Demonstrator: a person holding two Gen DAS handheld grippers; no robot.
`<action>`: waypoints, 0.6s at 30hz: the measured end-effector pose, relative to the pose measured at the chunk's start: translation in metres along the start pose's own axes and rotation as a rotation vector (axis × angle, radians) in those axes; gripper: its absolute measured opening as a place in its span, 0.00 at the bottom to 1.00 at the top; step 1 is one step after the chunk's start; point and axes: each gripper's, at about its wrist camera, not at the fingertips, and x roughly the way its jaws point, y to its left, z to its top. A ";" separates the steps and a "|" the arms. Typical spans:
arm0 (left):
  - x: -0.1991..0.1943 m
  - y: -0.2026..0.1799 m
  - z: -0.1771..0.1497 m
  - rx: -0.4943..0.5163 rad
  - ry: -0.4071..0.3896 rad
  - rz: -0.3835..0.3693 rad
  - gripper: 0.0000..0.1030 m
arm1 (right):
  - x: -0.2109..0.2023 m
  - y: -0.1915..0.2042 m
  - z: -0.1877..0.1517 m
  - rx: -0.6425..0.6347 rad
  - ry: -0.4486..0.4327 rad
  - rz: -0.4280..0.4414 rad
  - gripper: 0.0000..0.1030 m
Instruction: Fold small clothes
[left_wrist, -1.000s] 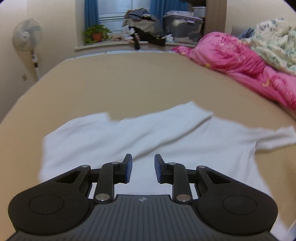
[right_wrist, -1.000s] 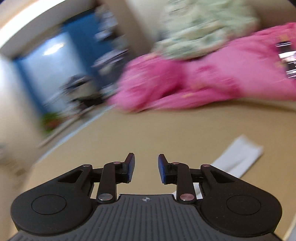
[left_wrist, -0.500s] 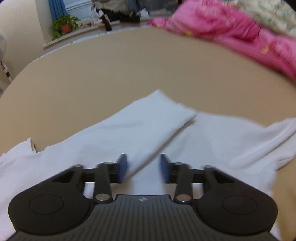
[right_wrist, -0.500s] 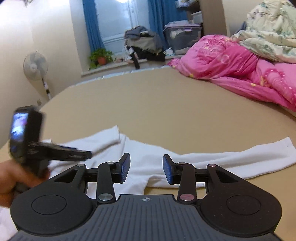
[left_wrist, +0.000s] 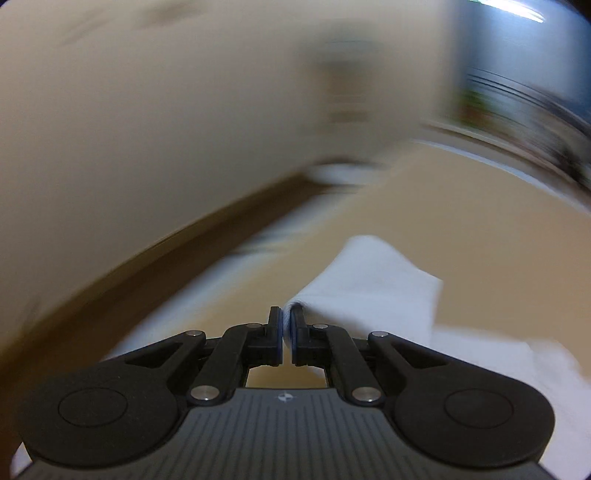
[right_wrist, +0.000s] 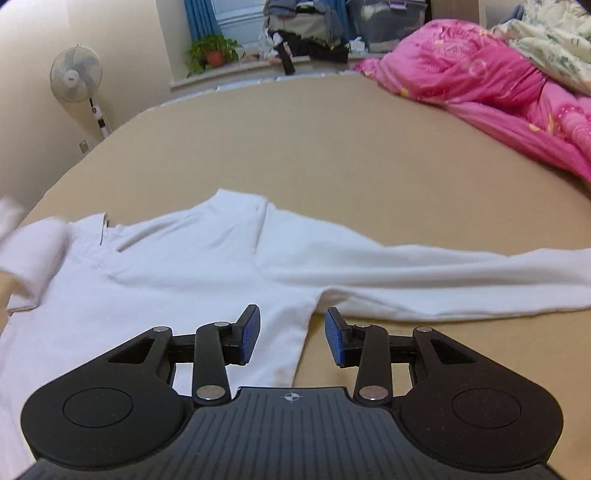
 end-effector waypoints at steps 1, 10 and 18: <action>0.013 0.038 0.004 -0.098 0.023 0.068 0.05 | 0.000 0.003 -0.001 -0.011 -0.001 -0.005 0.39; 0.008 0.027 -0.026 0.085 0.056 -0.221 0.35 | -0.001 0.018 -0.027 0.010 0.051 -0.054 0.40; 0.064 -0.013 -0.060 0.204 0.279 -0.170 0.37 | -0.040 0.009 -0.066 0.131 0.160 -0.064 0.41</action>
